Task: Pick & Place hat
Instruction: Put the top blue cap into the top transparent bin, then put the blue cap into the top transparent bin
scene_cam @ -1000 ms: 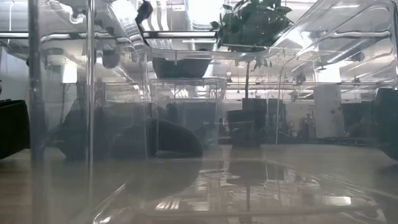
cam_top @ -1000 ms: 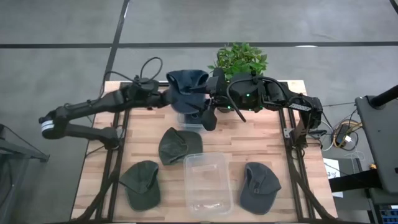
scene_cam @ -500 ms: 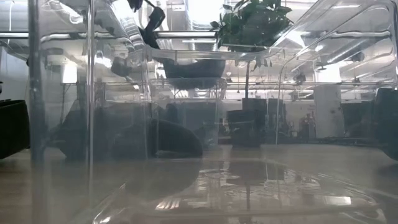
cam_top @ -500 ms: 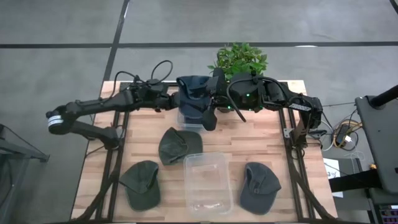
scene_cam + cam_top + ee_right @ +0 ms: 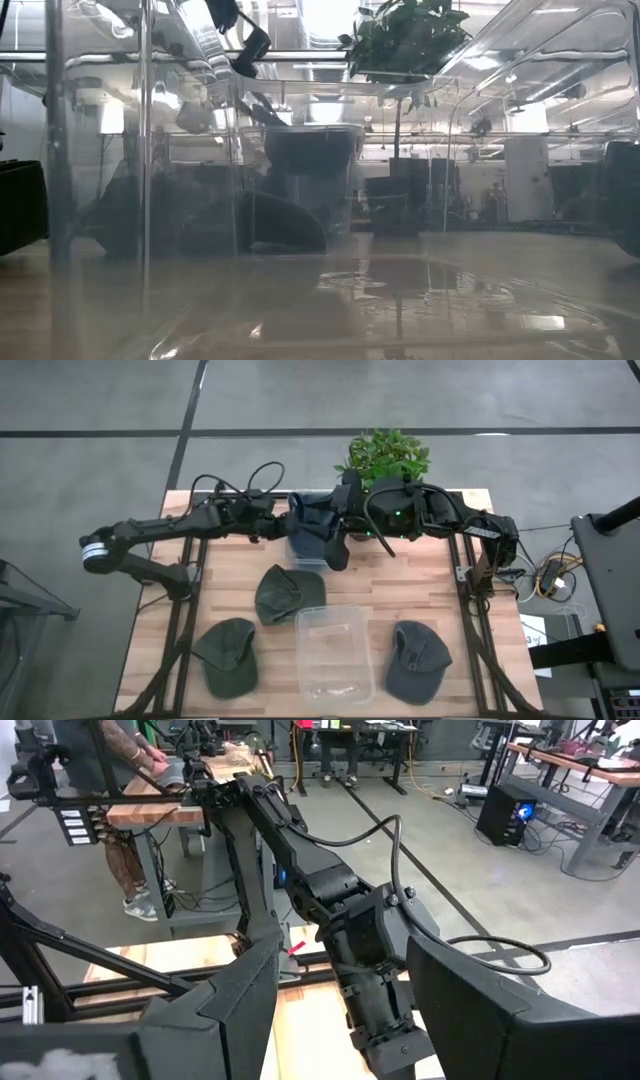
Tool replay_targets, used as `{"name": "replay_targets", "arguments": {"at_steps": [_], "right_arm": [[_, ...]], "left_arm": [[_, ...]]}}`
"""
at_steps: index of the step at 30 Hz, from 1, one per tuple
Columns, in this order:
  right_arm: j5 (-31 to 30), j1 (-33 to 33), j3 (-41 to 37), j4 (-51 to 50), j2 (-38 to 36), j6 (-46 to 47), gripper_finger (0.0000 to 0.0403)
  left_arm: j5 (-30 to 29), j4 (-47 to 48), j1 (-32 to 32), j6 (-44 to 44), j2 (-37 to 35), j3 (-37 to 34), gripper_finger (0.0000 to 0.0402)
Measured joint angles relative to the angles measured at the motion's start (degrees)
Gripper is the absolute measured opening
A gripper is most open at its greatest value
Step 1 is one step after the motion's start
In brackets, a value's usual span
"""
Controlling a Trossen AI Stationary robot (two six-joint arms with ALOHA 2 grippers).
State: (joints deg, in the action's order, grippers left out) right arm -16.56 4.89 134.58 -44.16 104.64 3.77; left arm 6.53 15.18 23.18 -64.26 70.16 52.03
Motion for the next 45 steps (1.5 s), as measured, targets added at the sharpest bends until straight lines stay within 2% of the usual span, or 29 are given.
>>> {"name": "replay_targets", "arguments": {"at_steps": [6, 9, 14, 25, 32, 36, 42, 45], "right_arm": [[0.1, 0.0, 0.0, -0.3, 0.0, -0.8, 0.0215], [0.1, 0.0, 0.0, -0.7, 0.0, -0.8, 0.0215], [0.0, 0.1, 0.0, -1.2, 0.0, -0.7, 0.0215], [0.7, 0.2, 0.0, -7.4, -0.2, 1.7, 0.0215], [8.2, 0.2, 0.1, -17.9, -2.4, 7.9, 0.0215], [16.0, 0.4, 0.1, -25.1, -3.3, 12.3, 0.0215], [31.4, 2.3, 0.1, -33.5, -3.9, 20.2, 0.0215], [34.9, 4.2, 0.0, -38.2, -3.8, 25.0, 0.0215]], "left_arm": [[0.1, 1.9, 0.6, -3.6, 0.0, 0.0, 0.0163], [4.4, 2.3, 1.5, -4.6, -0.3, 0.4, 0.0186], [7.7, 1.9, 2.3, -4.1, -2.9, 2.2, 0.0194], [7.6, 5.8, 6.7, 1.5, -11.7, 4.4, 0.0195], [5.8, 4.9, 7.4, 2.7, -16.0, 5.2, 0.0195], [4.7, 4.8, 7.4, 3.2, -17.6, 5.1, 0.0195], [4.3, 4.8, 7.4, 4.4, -18.0, 5.0, 0.0195], [4.0, 4.8, 7.4, 4.4, -18.0, 5.0, 0.0195]]}}
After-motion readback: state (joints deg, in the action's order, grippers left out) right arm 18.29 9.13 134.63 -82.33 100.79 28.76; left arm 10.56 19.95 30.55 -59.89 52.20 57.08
